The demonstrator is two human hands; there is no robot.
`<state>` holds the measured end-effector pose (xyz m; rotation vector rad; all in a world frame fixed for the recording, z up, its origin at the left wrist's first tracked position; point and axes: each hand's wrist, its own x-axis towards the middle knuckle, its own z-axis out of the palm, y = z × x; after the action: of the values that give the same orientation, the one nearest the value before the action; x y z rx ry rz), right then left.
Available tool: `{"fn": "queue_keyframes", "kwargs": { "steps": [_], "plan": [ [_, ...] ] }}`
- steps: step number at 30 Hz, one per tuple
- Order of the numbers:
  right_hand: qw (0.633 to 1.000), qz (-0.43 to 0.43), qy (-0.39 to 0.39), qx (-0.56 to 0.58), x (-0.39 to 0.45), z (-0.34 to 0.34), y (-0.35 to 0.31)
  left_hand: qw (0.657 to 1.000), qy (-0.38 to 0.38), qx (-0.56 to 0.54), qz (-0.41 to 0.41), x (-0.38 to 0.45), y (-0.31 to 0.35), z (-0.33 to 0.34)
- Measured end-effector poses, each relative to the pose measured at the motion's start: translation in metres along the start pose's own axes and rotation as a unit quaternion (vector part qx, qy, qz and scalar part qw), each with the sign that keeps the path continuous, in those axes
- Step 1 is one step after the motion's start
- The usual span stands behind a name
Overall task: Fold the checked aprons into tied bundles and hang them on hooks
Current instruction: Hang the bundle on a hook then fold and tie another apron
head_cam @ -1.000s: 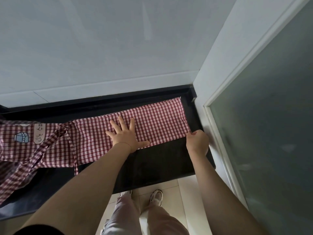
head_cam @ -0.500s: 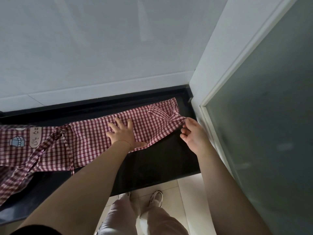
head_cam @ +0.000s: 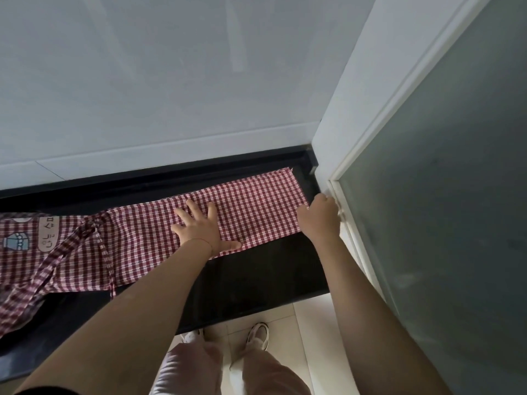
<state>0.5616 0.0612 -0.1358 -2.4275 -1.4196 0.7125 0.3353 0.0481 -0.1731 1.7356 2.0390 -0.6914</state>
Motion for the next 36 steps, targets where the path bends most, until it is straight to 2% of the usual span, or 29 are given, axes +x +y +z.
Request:
{"fn": "queue_keyframes", "kwargs": {
  "steps": [3,9,10,11,12,13,14,15,16,17,19,22,24,27,31,36],
  "plan": [
    [0.989,0.047,-0.094,0.107,0.01,0.004,0.011,1.0,-0.002,0.0,0.002,0.0,0.001,-0.001],
    [0.98,0.051,-0.162,0.102,0.02,0.007,0.018,1.0,0.0,-0.001,0.001,0.001,-0.001,0.0],
    [0.987,0.044,-0.138,0.072,0.019,0.009,0.018,1.0,0.002,-0.003,0.002,0.0,-0.002,0.001],
    [0.996,0.026,-0.082,0.019,0.016,0.012,0.017,1.0,0.004,-0.004,0.005,-0.001,-0.002,0.001],
    [0.999,-0.009,0.005,-0.051,0.011,0.015,0.014,1.0,0.007,-0.004,0.008,-0.002,-0.003,0.001],
    [0.987,-0.065,0.096,-0.114,0.006,0.02,0.011,1.0,0.01,-0.006,0.012,-0.002,-0.005,0.002],
    [0.967,-0.119,0.152,-0.163,0.0,0.027,0.008,1.0,0.014,-0.005,0.018,-0.004,-0.005,0.003],
    [0.949,-0.172,0.186,-0.187,-0.006,0.036,0.003,1.0,0.019,-0.003,0.024,-0.005,-0.006,0.005],
    [0.942,-0.217,0.188,-0.176,-0.013,0.049,-0.002,0.999,0.025,-0.001,0.029,-0.006,-0.006,0.007],
    [0.942,-0.255,0.164,-0.147,-0.02,0.063,-0.006,0.999,0.031,0.003,0.033,-0.008,-0.005,0.008],
    [0.937,-0.329,0.068,-0.091,-0.038,0.091,-0.018,0.998,0.044,0.006,0.04,-0.012,-0.002,0.014],
    [0.894,-0.429,-0.065,-0.114,-0.054,0.121,-0.025,0.996,0.069,0.015,0.061,-0.017,-0.003,0.025],
    [0.892,-0.415,-0.084,-0.16,-0.041,0.123,-0.019,0.995,0.073,0.007,0.072,-0.017,-0.007,0.032],
    [0.905,-0.361,-0.043,-0.22,-0.008,0.112,0.005,0.995,0.067,-0.005,0.078,-0.014,-0.01,0.036],
    [0.927,-0.289,-0.005,-0.24,0.018,0.091,0.03,0.995,0.062,-0.018,0.078,-0.016,-0.006,0.035],
    [0.923,-0.262,-0.006,-0.282,0.028,0.071,0.036,0.993,0.048,-0.049,0.092,-0.027,0.015,0.027]
  ]
}}
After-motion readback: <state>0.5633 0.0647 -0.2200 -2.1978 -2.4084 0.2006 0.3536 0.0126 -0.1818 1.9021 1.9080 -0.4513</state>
